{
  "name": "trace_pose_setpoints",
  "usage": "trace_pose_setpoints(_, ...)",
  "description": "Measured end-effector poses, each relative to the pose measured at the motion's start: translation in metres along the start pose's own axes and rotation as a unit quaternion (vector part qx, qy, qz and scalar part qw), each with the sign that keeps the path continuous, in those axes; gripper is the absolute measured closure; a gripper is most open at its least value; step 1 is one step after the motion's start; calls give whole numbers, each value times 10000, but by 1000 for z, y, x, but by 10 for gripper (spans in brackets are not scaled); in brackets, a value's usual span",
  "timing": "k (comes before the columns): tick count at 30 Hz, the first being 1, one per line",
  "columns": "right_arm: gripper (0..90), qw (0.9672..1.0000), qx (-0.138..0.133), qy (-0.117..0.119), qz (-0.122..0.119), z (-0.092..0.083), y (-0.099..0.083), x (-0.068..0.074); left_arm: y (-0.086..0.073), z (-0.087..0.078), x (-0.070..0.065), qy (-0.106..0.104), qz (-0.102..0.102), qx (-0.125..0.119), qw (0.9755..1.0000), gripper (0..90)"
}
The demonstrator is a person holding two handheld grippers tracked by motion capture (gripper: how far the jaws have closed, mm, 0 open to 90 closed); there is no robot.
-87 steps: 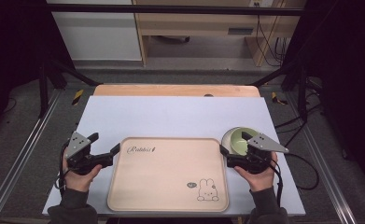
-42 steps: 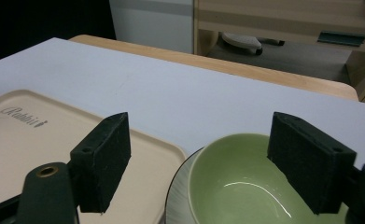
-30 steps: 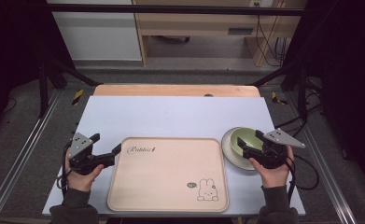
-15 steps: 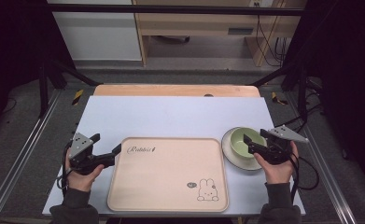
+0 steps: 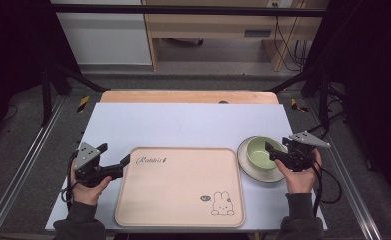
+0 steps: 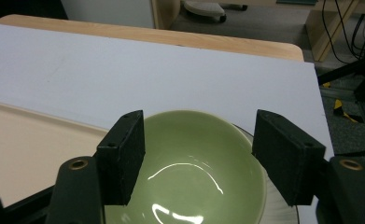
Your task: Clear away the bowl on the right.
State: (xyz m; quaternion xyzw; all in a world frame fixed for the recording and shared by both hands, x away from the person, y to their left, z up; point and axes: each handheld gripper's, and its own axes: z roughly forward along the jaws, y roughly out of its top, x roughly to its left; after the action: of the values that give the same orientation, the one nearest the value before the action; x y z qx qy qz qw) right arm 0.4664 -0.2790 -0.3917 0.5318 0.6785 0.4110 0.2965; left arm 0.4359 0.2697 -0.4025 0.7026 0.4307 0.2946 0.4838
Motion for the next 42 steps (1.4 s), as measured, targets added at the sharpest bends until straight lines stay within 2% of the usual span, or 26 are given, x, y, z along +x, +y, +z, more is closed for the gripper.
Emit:
trace_pose_setpoints(14,354,9991,328,-194,205,14,-2,-17,-1,1,0,-10,6,20,10000,112)
trace_pose_setpoints(27,390,9978,546,-268,265,23,-5,-25,-1,3,-3,-39,33,53,10000,115)
trace_pose_setpoints(34,436,9958,826,-231,307,32,-8,-30,-1,3,-4,-42,48,45,10000,116)
trace_pose_setpoints(36,460,9943,969,-216,398,35,-9,-31,-1,4,-4,-46,57,78,9999,116)
trace_pose_setpoints(42,536,9912,1229,-256,430,41,-11,-35,-2,5,-5,-50,68,90,9999,117)
